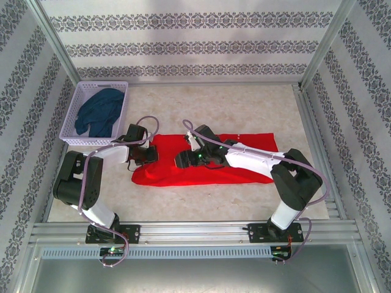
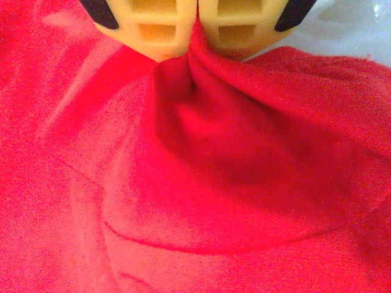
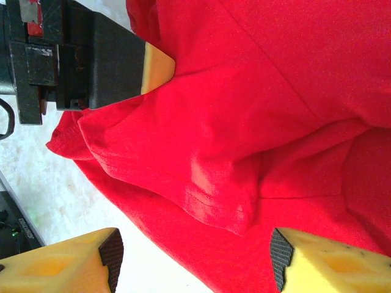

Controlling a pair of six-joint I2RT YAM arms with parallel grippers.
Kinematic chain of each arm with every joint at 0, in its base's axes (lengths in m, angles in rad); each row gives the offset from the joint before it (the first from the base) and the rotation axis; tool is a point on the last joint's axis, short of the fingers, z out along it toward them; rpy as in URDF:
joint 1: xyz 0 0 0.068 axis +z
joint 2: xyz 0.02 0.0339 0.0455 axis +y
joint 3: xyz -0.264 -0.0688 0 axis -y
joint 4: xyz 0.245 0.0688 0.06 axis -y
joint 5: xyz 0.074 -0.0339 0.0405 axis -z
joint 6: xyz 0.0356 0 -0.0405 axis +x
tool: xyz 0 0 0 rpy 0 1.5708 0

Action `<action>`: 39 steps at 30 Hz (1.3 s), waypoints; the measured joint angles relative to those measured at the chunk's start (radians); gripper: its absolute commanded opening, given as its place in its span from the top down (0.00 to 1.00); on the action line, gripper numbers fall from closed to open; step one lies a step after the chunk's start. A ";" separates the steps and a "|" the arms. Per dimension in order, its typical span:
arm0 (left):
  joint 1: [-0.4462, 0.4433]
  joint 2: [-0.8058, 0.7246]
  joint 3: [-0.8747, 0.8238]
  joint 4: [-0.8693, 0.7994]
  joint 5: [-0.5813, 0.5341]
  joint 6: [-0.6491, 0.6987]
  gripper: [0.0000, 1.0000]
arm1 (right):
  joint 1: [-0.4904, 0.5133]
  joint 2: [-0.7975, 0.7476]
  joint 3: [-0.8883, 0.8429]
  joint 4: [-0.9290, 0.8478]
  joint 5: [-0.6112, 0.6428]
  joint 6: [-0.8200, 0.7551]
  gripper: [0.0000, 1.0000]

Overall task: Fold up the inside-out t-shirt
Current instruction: Fold the T-shirt at the center of the table.

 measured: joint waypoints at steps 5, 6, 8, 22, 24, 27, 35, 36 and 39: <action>0.000 -0.002 0.027 -0.053 -0.056 0.002 1.00 | -0.033 -0.055 -0.016 -0.028 0.019 -0.013 0.33; 0.000 -0.005 0.038 -0.080 -0.076 0.002 1.00 | -0.048 -0.074 -0.024 -0.037 0.025 -0.019 0.33; 0.000 -0.012 0.062 -0.140 -0.119 0.002 1.00 | -0.077 -0.109 -0.039 -0.052 0.036 -0.027 0.33; 0.000 -0.077 0.433 -0.644 -0.504 0.040 1.00 | -0.308 -0.269 -0.156 -0.129 0.084 -0.091 0.33; 0.000 -0.080 0.506 -0.716 -0.558 0.060 1.00 | -0.326 -0.278 -0.159 -0.145 0.098 -0.101 0.32; -0.009 -0.080 0.592 -0.822 -0.634 0.084 1.00 | -0.343 -0.283 -0.163 -0.164 0.121 -0.108 0.32; -0.209 0.026 0.791 -1.065 -0.781 0.064 1.00 | -0.367 -0.255 -0.164 -0.191 0.136 -0.122 0.32; -0.245 0.054 0.819 -1.088 -0.793 0.055 1.00 | -0.367 -0.247 -0.164 -0.193 0.136 -0.122 0.32; -0.337 0.143 0.908 -1.149 -0.815 0.025 1.00 | -0.383 -0.235 -0.164 -0.196 0.132 -0.122 0.32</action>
